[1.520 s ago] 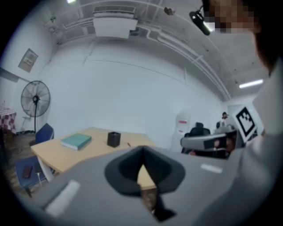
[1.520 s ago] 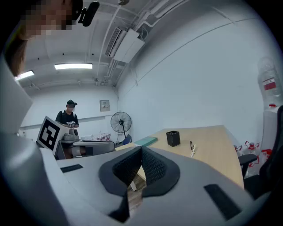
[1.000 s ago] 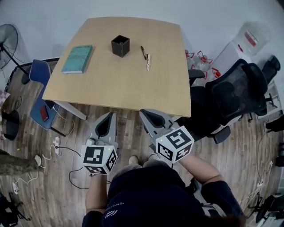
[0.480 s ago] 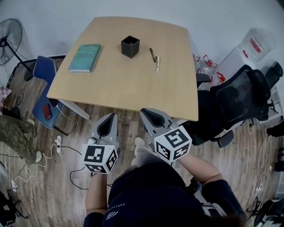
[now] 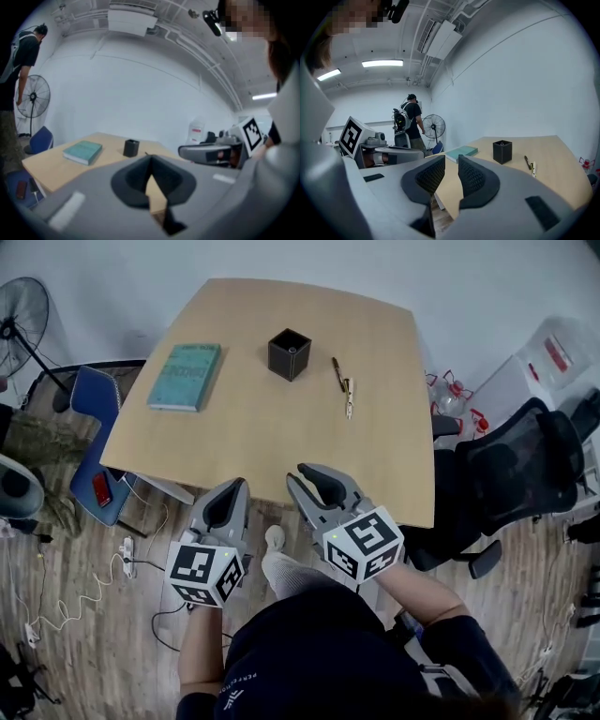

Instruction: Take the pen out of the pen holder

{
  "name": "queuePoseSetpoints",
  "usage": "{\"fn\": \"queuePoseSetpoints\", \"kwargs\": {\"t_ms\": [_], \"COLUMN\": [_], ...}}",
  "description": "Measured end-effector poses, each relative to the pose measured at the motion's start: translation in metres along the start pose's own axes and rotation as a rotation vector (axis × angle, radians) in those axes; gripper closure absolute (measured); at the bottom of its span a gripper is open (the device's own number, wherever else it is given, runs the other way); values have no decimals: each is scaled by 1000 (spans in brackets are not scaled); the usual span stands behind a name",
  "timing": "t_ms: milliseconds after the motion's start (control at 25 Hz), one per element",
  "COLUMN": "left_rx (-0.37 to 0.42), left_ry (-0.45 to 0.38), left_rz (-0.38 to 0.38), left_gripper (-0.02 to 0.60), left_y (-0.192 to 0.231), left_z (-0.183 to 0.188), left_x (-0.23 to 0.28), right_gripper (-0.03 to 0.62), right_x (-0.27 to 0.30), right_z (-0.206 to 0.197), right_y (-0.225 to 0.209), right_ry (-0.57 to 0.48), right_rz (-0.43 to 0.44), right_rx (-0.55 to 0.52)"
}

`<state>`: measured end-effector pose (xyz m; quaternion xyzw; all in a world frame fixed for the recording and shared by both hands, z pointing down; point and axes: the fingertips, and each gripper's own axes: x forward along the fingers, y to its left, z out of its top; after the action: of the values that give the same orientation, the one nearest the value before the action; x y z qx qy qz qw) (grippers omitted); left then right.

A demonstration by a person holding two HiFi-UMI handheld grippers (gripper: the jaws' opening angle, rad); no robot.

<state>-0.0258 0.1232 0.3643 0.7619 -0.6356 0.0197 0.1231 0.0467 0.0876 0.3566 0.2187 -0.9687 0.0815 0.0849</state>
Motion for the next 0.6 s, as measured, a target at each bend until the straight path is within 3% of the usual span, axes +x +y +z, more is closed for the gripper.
{"fn": "queuePoseSetpoints", "kwargs": {"t_ms": [320,600], "left_rx": [10,-11], "left_ry": [18,45], "left_rz": [41,28], "left_gripper": [577,577], "left_y": [63,103], "left_z": [17,25], "left_x": [40,82], "right_gripper": [511,487], "right_x": [70,116], "right_z": [15,29], "right_y": [-36,-85], "right_ry": [8,23], "right_rz": [-4,-63], "right_rx": [12,25]}}
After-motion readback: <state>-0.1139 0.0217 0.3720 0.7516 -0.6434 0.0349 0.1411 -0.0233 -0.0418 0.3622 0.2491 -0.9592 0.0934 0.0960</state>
